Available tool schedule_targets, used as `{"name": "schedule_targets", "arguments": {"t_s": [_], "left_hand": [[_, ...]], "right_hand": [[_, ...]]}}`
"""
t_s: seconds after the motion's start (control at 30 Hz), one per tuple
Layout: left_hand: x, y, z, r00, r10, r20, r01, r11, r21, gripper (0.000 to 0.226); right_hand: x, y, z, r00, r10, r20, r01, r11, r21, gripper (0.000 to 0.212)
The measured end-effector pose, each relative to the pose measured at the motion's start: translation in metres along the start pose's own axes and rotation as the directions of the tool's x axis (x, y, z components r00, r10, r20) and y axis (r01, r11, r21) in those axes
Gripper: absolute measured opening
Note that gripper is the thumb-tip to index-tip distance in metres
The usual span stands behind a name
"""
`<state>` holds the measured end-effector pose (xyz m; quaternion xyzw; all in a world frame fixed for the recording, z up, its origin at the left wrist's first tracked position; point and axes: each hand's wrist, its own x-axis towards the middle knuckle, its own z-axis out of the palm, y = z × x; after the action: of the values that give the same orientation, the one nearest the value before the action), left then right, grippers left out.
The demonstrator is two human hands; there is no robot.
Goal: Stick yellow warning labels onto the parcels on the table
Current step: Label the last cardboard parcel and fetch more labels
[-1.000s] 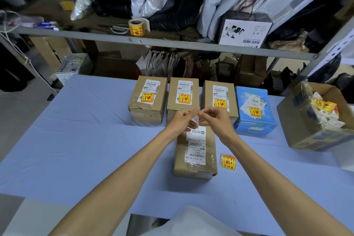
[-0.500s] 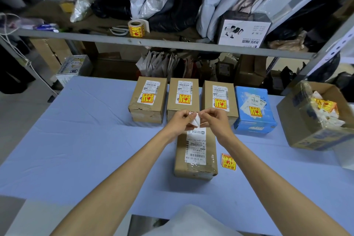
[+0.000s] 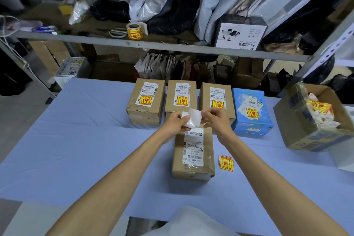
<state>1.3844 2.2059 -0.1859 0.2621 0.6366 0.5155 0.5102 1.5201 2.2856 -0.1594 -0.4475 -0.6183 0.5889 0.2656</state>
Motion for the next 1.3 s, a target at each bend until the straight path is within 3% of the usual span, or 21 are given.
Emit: {"name": "schedule_targets", "arguments": {"t_s": [0.07,0.23,0.4,0.8,1.07,1.2,1.3], "left_hand": [[0.000,0.000,-0.001,0.999,-0.034,0.014,0.034,0.999,-0.015,0.022],[-0.006,0.001,-0.001,0.999,-0.049,0.005,0.049,0.997,-0.051,0.017],[-0.005,0.006,0.002,0.993,-0.089,-0.077,0.088,0.996,-0.017,0.029],[-0.003,0.011,0.009,0.977,-0.100,-0.187,0.119,0.989,0.092,0.020],[-0.005,0.010,0.007,0.988,-0.102,-0.113,0.122,0.975,0.183,0.031],[-0.008,0.013,0.006,0.972,-0.140,-0.191,0.163,0.980,0.111,0.033],[-0.009,0.017,0.006,0.973,-0.158,-0.170,0.177,0.978,0.107,0.043]], "right_hand": [[0.002,0.000,-0.002,0.999,0.005,-0.033,-0.006,1.000,-0.014,0.016],[0.004,-0.002,-0.006,0.997,0.021,-0.080,-0.023,1.000,-0.019,0.016],[0.004,0.000,-0.008,0.993,0.037,-0.108,-0.036,0.999,0.008,0.012],[0.003,0.004,-0.008,0.993,0.055,-0.106,-0.053,0.998,0.019,0.013],[-0.001,0.004,-0.011,0.989,-0.045,-0.144,0.038,0.998,-0.049,0.010],[-0.005,0.002,-0.013,0.996,-0.040,-0.074,0.040,0.999,0.003,0.011],[-0.007,0.000,-0.013,0.996,-0.077,-0.041,0.078,0.997,0.013,0.008]]}}
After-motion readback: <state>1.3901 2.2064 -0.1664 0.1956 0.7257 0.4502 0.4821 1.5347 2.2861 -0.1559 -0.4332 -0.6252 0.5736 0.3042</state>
